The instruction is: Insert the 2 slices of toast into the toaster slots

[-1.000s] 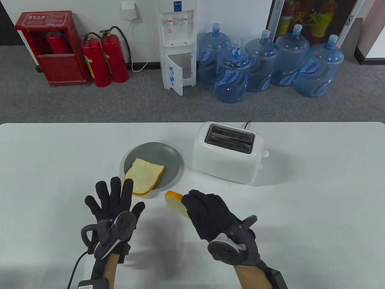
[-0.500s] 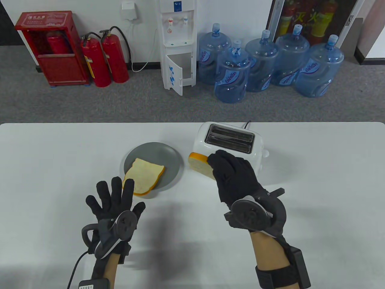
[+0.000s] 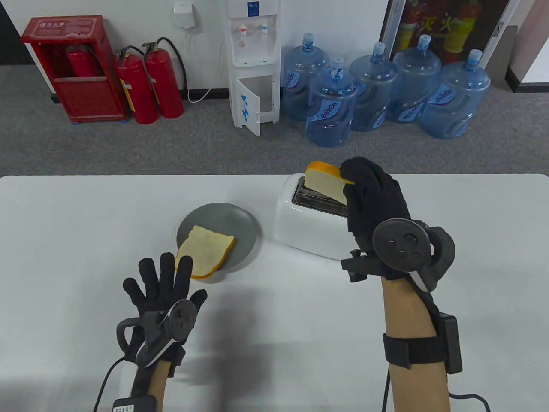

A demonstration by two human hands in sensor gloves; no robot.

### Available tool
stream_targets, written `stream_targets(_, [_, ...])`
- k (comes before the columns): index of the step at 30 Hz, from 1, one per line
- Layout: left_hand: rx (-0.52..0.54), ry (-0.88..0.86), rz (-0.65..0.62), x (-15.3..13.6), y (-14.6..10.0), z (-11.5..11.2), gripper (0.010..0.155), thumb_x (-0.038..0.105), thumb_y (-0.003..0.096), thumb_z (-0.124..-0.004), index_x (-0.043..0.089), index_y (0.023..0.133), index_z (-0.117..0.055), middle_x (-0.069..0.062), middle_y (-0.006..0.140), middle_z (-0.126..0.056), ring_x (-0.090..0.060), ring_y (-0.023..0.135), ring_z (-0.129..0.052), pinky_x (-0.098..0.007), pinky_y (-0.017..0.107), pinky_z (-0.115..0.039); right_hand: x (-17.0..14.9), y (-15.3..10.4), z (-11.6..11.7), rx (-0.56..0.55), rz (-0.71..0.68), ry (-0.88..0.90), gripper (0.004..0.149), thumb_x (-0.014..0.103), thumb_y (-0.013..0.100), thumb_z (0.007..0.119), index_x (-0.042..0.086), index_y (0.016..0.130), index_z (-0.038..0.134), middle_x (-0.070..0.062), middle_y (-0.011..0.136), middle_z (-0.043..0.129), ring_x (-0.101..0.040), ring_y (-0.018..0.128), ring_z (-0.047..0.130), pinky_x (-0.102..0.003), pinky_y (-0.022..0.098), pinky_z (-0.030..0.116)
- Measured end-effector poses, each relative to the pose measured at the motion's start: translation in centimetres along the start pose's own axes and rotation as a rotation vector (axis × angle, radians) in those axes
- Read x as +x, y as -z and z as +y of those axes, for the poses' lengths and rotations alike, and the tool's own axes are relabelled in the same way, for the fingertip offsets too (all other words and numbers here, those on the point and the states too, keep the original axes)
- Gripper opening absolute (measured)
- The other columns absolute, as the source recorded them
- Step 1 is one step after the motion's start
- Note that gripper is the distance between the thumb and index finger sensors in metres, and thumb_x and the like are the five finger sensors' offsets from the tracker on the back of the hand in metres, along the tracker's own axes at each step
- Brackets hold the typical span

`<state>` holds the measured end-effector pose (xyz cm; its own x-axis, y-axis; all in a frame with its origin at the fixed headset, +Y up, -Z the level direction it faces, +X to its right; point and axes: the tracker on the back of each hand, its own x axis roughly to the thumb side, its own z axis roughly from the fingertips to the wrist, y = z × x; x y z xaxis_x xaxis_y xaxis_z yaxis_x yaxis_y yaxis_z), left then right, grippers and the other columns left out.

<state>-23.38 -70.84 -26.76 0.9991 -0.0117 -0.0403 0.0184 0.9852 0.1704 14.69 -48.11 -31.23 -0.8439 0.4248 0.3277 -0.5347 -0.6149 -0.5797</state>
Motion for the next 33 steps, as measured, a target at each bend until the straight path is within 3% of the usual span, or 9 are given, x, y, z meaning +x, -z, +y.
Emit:
stream_targets(12, [-0.027, 0.025, -0.011, 0.1, 0.2, -0.2, 0.075, 0.065, 0.0554, -0.055, 0.040, 0.119, -0.024, -0.003, 0.128, -0.023, -0.044, 0.114, -0.010, -0.068, 0.074, -0.014, -1.7, 3.5, 3.7, 0.061, 0.107, 0.029, 0.052, 0.022, 0.068, 0.073, 0.049, 0.107, 0.052, 0.011, 0.117, 0.065, -0.028, 0.111, 0.079, -0.056, 0.088, 0.060])
stream_targets(22, [-0.020, 0.037, -0.029, 0.3, 0.1, 0.0, 0.075, 0.065, 0.0553, -0.055, 0.039, 0.119, -0.024, -0.003, 0.128, -0.022, -0.044, 0.114, -0.009, -0.068, 0.074, -0.014, -4.4, 3.9, 7.9, 0.108, 0.181, 0.037, 0.052, 0.023, 0.068, 0.073, 0.048, 0.107, 0.052, 0.011, 0.118, 0.065, -0.030, 0.113, 0.075, -0.057, 0.088, 0.060])
stream_targets(29, [-0.014, 0.029, -0.021, 0.0, 0.0, 0.2, 0.076, 0.065, 0.0553, -0.055, 0.039, 0.119, -0.024, -0.003, 0.128, -0.022, -0.044, 0.114, -0.009, -0.068, 0.074, -0.014, -7.5, 3.9, 9.4, 0.093, 0.299, 0.170, 0.052, 0.022, 0.067, 0.074, 0.047, 0.108, 0.053, 0.009, 0.117, 0.066, -0.032, 0.113, 0.075, -0.058, 0.086, 0.061])
stream_targets(33, [-0.023, 0.027, -0.028, 0.2, 0.0, 0.0, 0.075, 0.064, 0.0554, -0.055, 0.039, 0.119, -0.024, -0.003, 0.128, -0.022, -0.044, 0.114, -0.009, -0.068, 0.074, -0.014, -8.0, 3.8, 9.9, 0.114, 0.291, 0.126, 0.051, 0.022, 0.067, 0.075, 0.046, 0.108, 0.054, 0.009, 0.116, 0.067, -0.032, 0.112, 0.076, -0.058, 0.086, 0.062])
